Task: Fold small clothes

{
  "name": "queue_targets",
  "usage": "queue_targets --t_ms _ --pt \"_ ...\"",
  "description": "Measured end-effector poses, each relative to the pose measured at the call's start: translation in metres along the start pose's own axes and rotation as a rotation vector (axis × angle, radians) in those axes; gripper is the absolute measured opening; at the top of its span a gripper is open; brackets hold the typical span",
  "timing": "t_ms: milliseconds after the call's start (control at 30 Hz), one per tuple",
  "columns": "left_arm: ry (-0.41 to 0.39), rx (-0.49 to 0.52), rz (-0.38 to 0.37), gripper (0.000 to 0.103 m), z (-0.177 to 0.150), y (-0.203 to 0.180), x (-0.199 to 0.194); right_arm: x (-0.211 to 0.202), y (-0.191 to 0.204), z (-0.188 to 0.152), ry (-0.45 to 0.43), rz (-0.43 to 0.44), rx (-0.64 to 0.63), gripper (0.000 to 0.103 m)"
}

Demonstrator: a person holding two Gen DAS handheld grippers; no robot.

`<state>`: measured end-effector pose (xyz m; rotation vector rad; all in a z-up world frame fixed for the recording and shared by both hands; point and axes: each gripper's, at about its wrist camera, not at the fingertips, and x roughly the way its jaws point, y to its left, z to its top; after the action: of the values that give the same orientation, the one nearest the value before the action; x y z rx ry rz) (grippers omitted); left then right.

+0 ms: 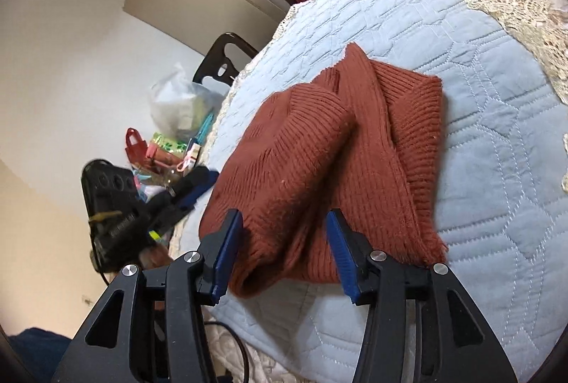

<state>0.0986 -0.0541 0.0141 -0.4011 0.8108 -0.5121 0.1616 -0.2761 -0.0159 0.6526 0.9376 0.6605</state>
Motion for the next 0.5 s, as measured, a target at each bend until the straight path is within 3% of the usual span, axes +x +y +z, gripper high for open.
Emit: queue_targets --t_ms 200,500 --pt "0.001 0.033 0.02 0.037 -0.007 0.002 0.009 0.02 0.009 0.01 0.047 -0.039 -0.026 0.05" --pt "-0.008 0.05 0.018 0.037 -0.01 0.005 0.009 0.031 0.021 0.016 0.031 -0.096 -0.042 0.05"
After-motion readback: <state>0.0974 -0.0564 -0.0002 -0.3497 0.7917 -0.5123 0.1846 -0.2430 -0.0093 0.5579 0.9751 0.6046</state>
